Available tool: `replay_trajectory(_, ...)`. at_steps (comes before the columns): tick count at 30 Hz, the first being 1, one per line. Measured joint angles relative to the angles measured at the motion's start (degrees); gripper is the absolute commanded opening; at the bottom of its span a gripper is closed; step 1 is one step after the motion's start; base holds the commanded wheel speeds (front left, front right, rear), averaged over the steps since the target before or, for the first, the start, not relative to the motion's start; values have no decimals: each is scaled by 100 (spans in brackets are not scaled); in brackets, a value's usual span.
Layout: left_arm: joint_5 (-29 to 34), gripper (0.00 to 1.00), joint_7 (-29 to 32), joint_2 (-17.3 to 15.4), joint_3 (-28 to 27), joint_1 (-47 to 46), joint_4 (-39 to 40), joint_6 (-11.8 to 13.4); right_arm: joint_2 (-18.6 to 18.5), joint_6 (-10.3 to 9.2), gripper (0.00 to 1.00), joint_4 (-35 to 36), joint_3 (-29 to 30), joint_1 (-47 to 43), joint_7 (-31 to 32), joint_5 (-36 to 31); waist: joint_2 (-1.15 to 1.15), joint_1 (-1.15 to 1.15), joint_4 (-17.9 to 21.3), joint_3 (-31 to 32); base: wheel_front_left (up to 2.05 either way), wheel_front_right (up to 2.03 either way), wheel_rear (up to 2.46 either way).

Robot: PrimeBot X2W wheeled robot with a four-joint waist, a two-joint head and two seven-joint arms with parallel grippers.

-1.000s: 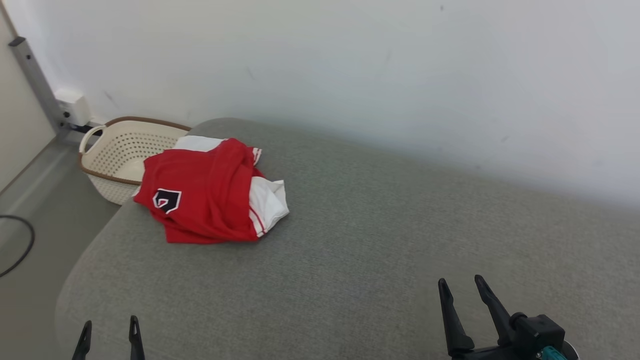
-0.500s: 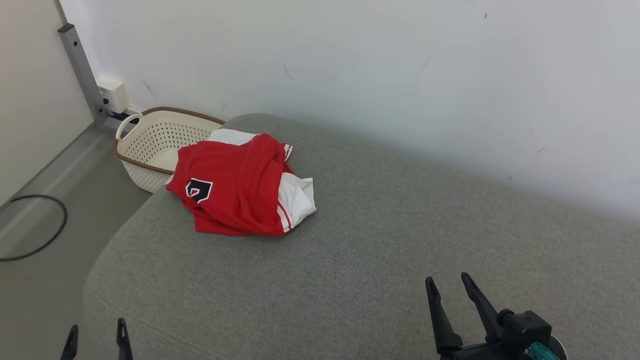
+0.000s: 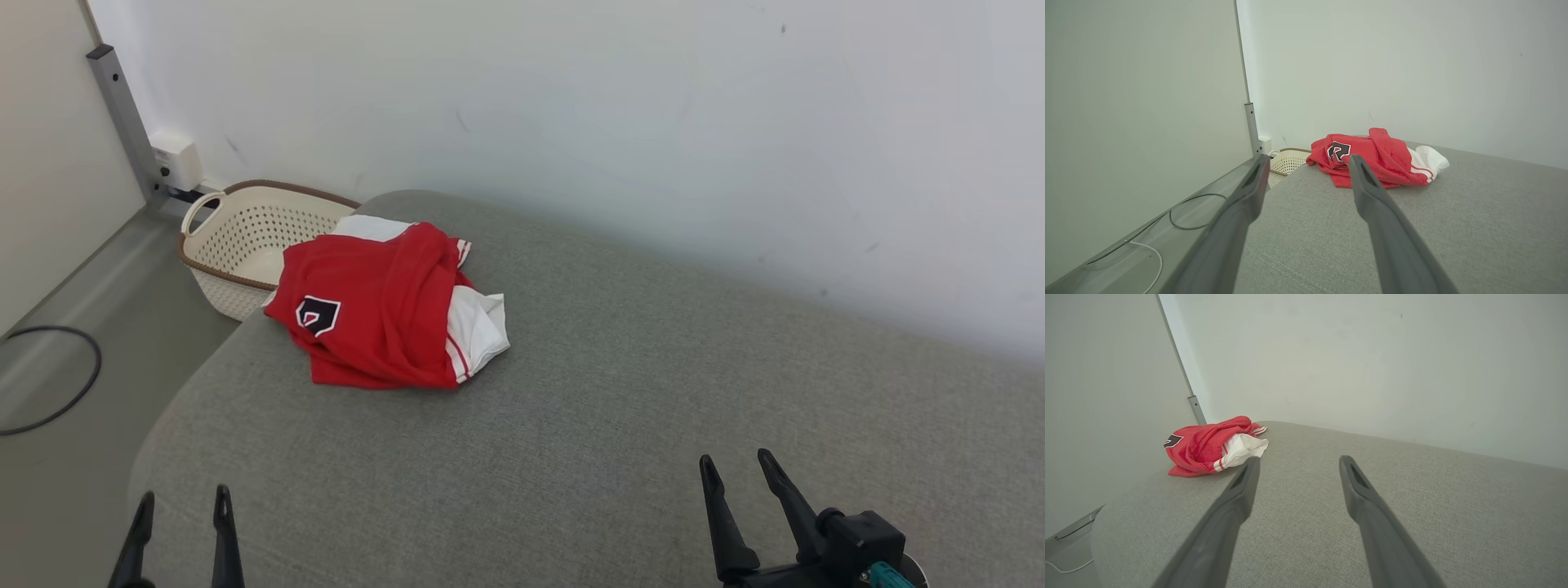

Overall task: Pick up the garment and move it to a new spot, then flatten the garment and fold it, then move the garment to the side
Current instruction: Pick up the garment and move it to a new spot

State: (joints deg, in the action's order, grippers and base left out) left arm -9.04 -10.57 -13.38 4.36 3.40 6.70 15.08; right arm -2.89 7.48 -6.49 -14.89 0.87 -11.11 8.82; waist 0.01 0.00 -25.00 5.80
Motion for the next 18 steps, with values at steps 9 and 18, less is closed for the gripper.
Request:
replay_trajectory(9, -308, 100, -22, -144, 7, -1179, -277, -444, 1, 0, 100, 64, 41, 9, 71, -41, 0, 0, 306, -63, 0, 0, 0)
replay_trajectory(18, -736, 100, 129, -272, -41, -2957, -1017, -925, 4, 0, 100, 176, 99, 228, 152, -248, 0, 0, 792, -331, 0, 0, 0)
